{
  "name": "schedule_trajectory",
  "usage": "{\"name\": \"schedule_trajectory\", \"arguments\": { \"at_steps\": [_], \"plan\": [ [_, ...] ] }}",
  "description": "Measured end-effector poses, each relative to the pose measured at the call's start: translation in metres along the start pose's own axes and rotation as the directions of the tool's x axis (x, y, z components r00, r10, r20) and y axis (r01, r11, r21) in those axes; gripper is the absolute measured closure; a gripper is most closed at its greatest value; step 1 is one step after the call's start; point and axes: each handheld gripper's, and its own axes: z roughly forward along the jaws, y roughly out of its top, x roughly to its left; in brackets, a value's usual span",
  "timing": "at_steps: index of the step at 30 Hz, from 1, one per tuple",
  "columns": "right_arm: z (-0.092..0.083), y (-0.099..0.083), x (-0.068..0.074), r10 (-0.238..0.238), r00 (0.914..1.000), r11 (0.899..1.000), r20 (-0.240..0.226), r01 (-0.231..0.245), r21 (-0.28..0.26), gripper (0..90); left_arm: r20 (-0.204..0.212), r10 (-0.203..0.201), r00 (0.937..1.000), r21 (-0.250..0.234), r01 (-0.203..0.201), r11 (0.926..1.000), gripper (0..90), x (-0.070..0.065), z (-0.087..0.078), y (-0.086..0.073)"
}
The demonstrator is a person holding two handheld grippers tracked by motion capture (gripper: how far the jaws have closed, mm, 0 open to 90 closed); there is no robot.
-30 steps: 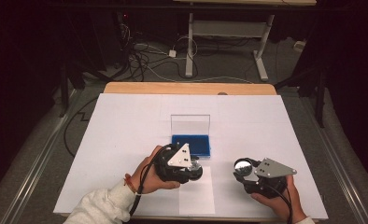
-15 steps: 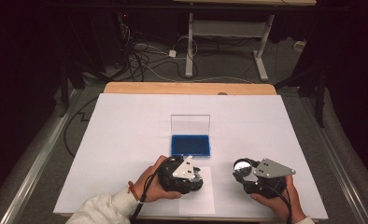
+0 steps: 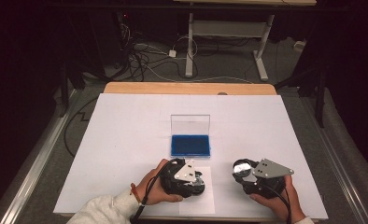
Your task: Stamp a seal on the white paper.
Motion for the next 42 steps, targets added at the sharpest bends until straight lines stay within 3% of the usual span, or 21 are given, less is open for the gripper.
{"name": "schedule_trajectory", "arguments": {
  "at_steps": [18, 26, 34, 42],
  "plan": [
    [0.0015, -0.0004, 0.0008, -0.001, 1.0, 1.0, -0.01, 0.001, 0.009, 38.9, -0.003, 0.048, 0.9988, 0.038, -0.048, 0.9981, 54.7, -0.003, 0.008, -0.0043],
    [0.0035, 0.0002, 0.0039, -0.022, 0.9997, 1.0, -0.014, 0.022, 0.022, 38.9, 0.007, 0.035, 0.9994, 0.068, -0.035, 0.997, 54.7, -0.0012, 0.0085, 0.0001],
    [0.0045, -0.0007, 0.0028, -0.013, 0.9998, 1.0, -0.015, 0.014, 0.026, 38.9, 0.013, 0.02, 0.9997, 0.106, -0.021, 0.9941, 54.7, -0.001, 0.008, 0.0047],
    [0.0051, -0.0012, 0.0022, -0.011, 0.9999, 1.0, -0.012, 0.011, 0.028, 38.9, 0.023, 0.014, 0.9996, 0.101, -0.017, 0.9947, 54.7, 0.0007, 0.0085, 0.0041]
  ]
}}
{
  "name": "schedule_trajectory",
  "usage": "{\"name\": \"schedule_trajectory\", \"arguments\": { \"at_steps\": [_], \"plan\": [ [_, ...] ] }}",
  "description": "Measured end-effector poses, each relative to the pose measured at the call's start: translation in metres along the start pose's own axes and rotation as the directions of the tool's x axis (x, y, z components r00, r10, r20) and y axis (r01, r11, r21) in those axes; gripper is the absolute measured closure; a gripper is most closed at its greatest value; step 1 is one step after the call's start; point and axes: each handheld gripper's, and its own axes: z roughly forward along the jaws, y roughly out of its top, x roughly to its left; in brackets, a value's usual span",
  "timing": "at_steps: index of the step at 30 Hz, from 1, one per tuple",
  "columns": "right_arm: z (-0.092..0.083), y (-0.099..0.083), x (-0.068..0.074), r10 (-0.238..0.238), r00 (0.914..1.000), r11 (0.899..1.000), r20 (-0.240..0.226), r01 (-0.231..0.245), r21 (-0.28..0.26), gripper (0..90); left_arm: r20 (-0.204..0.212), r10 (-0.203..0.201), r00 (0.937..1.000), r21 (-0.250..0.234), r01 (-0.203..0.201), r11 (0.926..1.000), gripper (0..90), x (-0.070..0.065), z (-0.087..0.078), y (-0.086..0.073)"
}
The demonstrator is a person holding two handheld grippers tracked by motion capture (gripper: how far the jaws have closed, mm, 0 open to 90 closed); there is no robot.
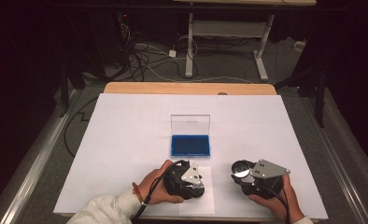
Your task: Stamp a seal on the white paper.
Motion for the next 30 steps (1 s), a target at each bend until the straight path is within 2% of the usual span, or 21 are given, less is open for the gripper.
{"name": "schedule_trajectory", "arguments": {
  "at_steps": [9, 19, 22, 30],
  "plan": [
    [0.0018, -0.0005, 0.0005, 0.0, 1.0, 1.0, -0.004, 0.0, 0.007, 38.9, 0.021, -0.009, 0.9997, 0.011, 0.009, 0.9999, 54.6, 0.0028, 0.0005, 0.0019],
    [0.0028, -0.0006, 0.0013, 0.003, 1.0, 1.0, -0.008, -0.002, 0.011, 38.9, 0.016, -0.006, 0.9998, 0.021, 0.006, 0.9998, 54.5, 0.0016, 0.0008, 0.0026],
    [0.0033, -0.0011, 0.0007, 0.008, 0.9999, 1.0, -0.008, -0.007, 0.012, 38.9, 0.01, 0.001, 1.0, 0.038, -0.001, 0.9993, 54.5, 0.001, 0.0011, 0.0055],
    [0.0042, -0.0006, 0.0013, 0.006, 0.9999, 1.0, -0.009, -0.006, 0.014, 38.9, 0.011, 0.003, 0.9999, 0.028, -0.003, 0.9996, 54.5, 0.001, 0.0007, 0.0027]
  ]
}}
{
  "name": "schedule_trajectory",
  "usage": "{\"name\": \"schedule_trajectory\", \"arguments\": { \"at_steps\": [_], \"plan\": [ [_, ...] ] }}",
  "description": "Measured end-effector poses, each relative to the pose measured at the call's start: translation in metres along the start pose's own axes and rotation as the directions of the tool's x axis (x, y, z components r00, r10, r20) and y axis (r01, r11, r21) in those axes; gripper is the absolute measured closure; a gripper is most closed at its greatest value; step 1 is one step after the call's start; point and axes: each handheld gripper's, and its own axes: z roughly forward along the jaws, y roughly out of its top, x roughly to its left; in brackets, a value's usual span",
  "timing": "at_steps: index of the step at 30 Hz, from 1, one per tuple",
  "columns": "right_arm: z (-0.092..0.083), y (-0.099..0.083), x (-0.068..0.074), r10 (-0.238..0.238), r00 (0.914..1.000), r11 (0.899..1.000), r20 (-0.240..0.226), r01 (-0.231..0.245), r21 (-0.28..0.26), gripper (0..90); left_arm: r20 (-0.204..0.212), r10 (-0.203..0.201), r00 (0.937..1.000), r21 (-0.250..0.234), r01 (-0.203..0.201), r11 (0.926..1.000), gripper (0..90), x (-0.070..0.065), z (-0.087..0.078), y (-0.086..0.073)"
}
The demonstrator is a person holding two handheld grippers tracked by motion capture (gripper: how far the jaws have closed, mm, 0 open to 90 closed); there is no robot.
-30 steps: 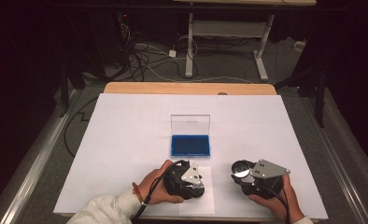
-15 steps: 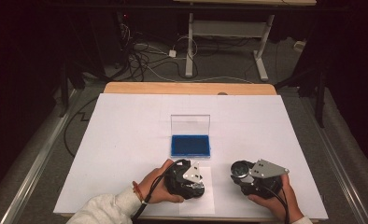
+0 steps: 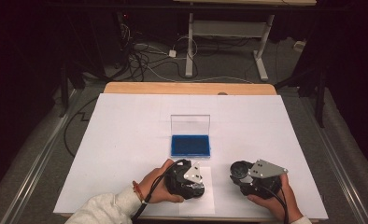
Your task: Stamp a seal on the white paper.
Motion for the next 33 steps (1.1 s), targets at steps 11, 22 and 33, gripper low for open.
{"name": "schedule_trajectory", "arguments": {
  "at_steps": [11, 22, 33],
  "plan": [
    [-0.0032, 0.0001, -0.0013, 0.004, 1.0, 1.0, 0.008, -0.004, -0.009, 38.9, -0.003, 0.005, 1.0, 0.004, -0.005, 1.0, 54.5, -0.0003, 0.0002, 0.0002],
    [-0.0043, 0.0008, -0.0008, 0.002, 1.0, 1.0, 0.009, -0.002, -0.013, 39.0, 0.003, -0.005, 1.0, -0.006, 0.005, 1.0, 54.4, -0.0001, -0.0003, -0.0026],
    [-0.0048, 0.001, 0.0001, -0.004, 1.0, 1.0, 0.006, 0.004, -0.011, 39.0, 0.012, -0.013, 0.9998, 0.007, 0.013, 0.9999, 54.4, 0.0011, -0.0009, -0.0017]
  ]
}}
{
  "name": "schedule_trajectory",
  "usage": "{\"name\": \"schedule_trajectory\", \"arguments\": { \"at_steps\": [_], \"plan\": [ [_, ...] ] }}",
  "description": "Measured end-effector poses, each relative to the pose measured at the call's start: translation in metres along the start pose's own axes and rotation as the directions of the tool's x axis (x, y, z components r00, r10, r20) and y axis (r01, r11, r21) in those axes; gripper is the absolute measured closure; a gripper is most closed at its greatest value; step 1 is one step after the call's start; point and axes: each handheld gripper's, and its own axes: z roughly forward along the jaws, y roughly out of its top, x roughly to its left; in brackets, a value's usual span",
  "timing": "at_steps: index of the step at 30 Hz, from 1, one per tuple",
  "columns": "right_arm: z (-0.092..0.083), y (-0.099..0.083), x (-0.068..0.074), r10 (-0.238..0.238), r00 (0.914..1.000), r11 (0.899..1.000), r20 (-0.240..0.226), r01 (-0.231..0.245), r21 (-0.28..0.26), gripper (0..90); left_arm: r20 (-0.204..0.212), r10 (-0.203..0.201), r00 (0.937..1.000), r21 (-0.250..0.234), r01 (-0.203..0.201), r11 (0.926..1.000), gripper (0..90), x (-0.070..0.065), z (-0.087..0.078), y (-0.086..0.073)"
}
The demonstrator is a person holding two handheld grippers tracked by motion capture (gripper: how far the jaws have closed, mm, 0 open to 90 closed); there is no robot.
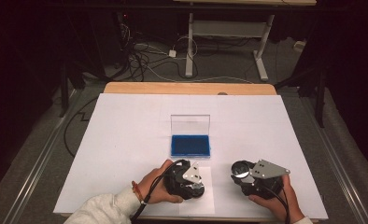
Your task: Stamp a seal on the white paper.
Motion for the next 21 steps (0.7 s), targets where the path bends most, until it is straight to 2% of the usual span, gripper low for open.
{"name": "schedule_trajectory", "arguments": {
  "at_steps": [13, 19, 21],
  "plan": [
    [0.0001, -0.0001, 0.0003, -0.004, 1.0, 1.0, -0.003, 0.004, 0.003, 39.0, 0.007, -0.006, 1.0, -0.007, 0.006, 1.0, 54.4, 0.0008, 0.0006, -0.0006],
    [-0.0014, 0.0004, 0.0002, -0.008, 1.0, 1.0, -0.004, 0.008, -0.004, 39.0, -0.011, -0.003, 0.9999, -0.012, 0.003, 0.9999, 54.4, -0.0011, -0.0003, 0.0003],
    [-0.0019, 0.0005, -0.0006, -0.006, 1.0, 1.0, -0.001, 0.006, -0.008, 39.0, 0.012, -0.02, 0.9997, -0.037, 0.021, 0.9991, 54.4, 0.0015, -0.002, -0.0006]
  ]
}}
